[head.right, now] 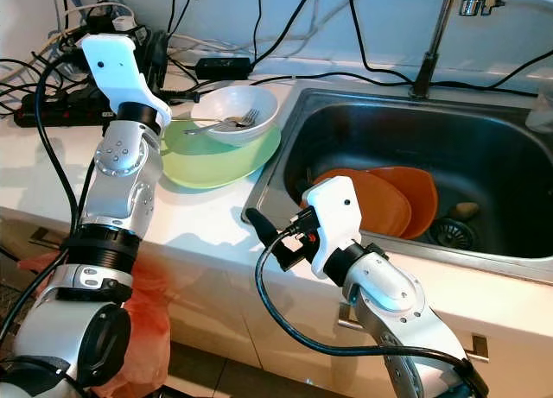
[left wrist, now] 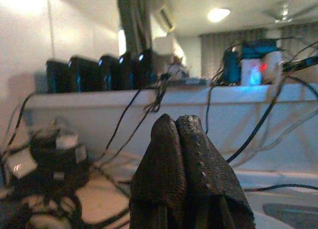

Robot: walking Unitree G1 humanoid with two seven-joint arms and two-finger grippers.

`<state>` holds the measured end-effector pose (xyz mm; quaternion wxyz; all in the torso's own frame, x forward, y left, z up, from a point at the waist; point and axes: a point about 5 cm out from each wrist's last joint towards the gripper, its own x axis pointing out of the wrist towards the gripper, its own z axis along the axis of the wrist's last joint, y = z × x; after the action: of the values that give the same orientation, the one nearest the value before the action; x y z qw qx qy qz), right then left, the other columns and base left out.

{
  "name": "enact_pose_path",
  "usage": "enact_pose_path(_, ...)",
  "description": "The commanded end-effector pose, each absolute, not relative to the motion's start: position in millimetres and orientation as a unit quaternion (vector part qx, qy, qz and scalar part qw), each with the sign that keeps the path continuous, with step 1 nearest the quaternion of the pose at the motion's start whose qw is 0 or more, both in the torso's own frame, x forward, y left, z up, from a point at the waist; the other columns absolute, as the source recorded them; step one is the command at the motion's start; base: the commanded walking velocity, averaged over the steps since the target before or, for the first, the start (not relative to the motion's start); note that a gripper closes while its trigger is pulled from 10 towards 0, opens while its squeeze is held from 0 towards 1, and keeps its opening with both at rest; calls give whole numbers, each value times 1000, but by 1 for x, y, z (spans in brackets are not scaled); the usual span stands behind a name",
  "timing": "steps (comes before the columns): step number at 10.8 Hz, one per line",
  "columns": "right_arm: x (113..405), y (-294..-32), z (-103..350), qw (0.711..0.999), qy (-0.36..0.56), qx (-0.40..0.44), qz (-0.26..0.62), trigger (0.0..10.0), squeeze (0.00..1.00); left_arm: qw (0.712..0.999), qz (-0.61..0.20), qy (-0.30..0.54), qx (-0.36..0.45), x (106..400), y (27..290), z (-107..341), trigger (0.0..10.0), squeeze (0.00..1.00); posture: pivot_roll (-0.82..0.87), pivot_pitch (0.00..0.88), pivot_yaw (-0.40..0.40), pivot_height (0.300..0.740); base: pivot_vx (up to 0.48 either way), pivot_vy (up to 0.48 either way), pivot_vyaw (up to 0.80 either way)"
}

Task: Kitchen organization

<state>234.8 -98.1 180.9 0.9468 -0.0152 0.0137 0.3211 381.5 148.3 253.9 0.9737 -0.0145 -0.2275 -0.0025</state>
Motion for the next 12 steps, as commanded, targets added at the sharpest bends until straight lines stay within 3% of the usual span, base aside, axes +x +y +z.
enact_pose_path(1, 237, -98, 185, 948, 2, -18, 317, 10000, 0, 976, 27, -213, -26, 384, 157, 252, 10000, 914, -191, 0, 100, 740, 0, 0, 0)
enact_pose_path(2, 237, -98, 185, 948, 2, -17, 317, 10000, 0, 977, 43, -207, -31, 384, 163, 249, 10000, 1000, -188, 0, 97, 740, 0, 0, 0)
enact_pose_path(4, 237, -97, 185, 947, 3, -18, 320, 10000, 0, 978, 80, -175, -85, 383, 177, 240, 10000, 1000, -188, 0, 97, 740, 0, 0, 0)
enact_pose_path(12, 237, -93, 183, 944, 5, -12, 331, 10000, 0, 978, 111, -125, -123, 363, 188, 225, 10000, 1000, -146, 0, 82, 740, 0, 0, 0)
